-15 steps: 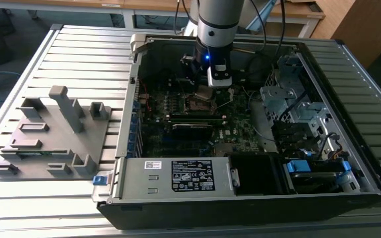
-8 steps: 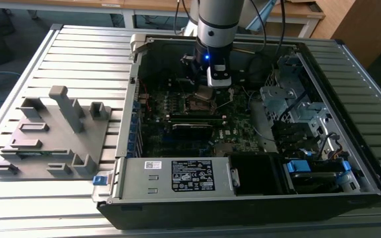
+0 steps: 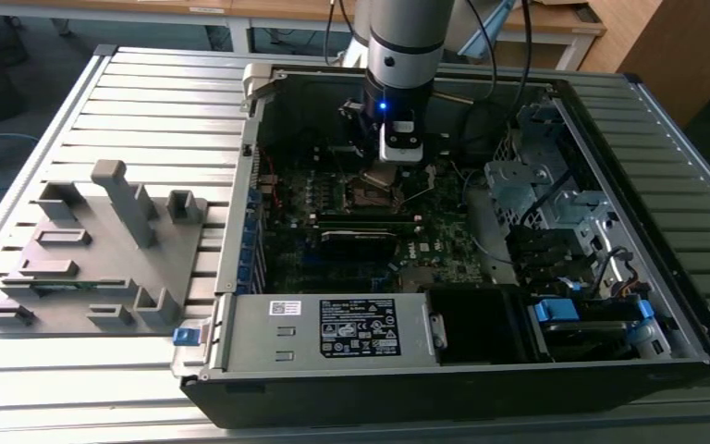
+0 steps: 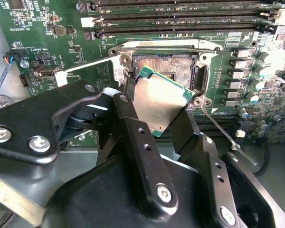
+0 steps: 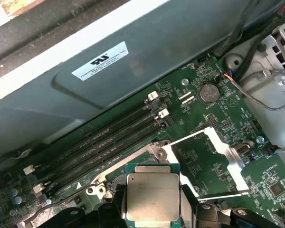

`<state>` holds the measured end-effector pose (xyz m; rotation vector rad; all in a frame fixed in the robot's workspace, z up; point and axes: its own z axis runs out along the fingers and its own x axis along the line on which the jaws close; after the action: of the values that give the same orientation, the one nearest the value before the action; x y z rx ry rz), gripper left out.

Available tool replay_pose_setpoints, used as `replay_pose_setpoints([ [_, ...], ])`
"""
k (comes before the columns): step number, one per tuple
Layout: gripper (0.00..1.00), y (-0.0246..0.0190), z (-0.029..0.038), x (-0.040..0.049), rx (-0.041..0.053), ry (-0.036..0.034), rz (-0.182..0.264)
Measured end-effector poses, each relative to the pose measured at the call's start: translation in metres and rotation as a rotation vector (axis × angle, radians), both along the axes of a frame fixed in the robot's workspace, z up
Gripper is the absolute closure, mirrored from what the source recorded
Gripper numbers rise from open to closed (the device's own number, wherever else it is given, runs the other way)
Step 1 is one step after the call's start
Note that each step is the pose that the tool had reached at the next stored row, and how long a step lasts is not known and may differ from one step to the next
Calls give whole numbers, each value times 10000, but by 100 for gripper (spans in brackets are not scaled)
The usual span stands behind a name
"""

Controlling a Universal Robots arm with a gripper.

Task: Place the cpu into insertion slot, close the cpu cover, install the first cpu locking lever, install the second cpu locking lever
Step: 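Place the cpu into insertion slot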

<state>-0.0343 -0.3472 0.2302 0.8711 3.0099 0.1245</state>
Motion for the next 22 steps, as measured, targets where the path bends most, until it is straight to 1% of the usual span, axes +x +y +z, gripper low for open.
replay_pose_setpoints([
  [7,46,0,0,0,0,-1,-39],
  [9,46,0,-1,-1,0,0,-219],
  [15,46,0,-4,0,-1,0,-1059],
  [22,46,0,-4,0,0,0,-1104],
])
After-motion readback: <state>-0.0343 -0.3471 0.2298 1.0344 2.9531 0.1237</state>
